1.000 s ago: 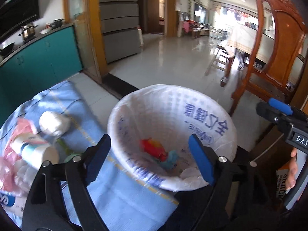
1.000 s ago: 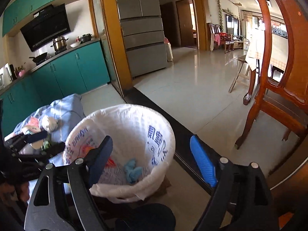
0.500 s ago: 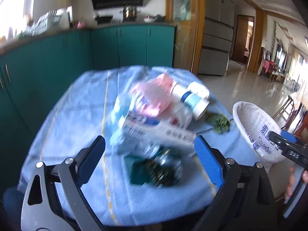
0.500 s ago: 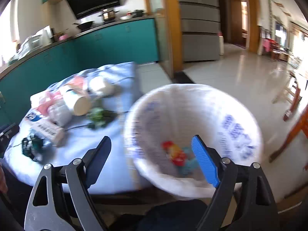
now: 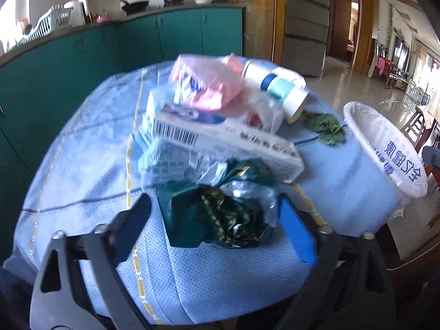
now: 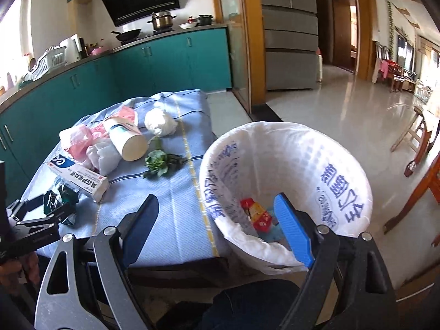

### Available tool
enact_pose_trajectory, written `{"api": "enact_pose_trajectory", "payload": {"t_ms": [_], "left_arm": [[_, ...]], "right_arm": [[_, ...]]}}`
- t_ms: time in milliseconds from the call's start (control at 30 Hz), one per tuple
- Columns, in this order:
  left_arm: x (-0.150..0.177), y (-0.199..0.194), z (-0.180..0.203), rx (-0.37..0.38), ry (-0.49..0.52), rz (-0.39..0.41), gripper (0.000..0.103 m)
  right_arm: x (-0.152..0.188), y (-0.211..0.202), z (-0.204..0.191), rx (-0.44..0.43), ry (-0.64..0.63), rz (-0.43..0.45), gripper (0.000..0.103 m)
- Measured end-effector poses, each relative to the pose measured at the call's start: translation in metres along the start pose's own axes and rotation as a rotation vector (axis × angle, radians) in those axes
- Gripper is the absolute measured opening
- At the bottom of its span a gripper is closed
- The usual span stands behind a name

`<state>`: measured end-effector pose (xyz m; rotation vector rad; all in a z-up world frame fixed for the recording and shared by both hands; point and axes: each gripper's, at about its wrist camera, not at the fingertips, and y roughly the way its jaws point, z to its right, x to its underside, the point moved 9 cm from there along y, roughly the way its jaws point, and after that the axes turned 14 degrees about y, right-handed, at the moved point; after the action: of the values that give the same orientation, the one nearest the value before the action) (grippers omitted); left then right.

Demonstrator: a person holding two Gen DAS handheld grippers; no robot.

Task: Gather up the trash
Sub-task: 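Grasp the dark green foil bag with the left tool while the right tool grasps the green stalk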

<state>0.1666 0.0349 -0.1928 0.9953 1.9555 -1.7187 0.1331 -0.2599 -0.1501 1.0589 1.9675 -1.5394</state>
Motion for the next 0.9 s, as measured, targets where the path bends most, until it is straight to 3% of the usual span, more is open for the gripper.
{"api": "enact_pose_trajectory", "payload": {"t_ms": [133,167,500,600,700,767,900], "left_arm": [[0.005,0.003,-0.008,0.021,-0.02,-0.011,0.054],[0.005,0.001,-0.01,0.02,-0.021,-0.007,0.052],[-0.012,-0.058,-0.042,0.033,-0.022,0.137,0.052],[-0.023,-0.072,-0.062,0.001,-0.035,0.182,0.052],[-0.045,-0.074,-0.084,-0.038,-0.05,0.22,0.052],[-0.066,-0.07,-0.096,-0.077,-0.043,0.241,0.052],[-0.112,-0.048,-0.107,-0.106,0.002,0.283,0.052]], "right_arm": [[0.002,0.0,0.001,0.011,-0.008,0.002,0.084],[0.002,0.001,0.0,0.011,-0.007,-0.001,0.084],[0.009,0.018,-0.028,-0.038,-0.047,-0.035,0.084],[0.011,0.031,-0.042,-0.055,-0.08,-0.05,0.084],[0.01,0.051,-0.067,-0.102,-0.138,-0.067,0.077],[0.003,0.068,-0.078,-0.089,-0.165,-0.076,0.067],[-0.011,0.107,-0.095,-0.102,-0.15,-0.126,0.065]]}}
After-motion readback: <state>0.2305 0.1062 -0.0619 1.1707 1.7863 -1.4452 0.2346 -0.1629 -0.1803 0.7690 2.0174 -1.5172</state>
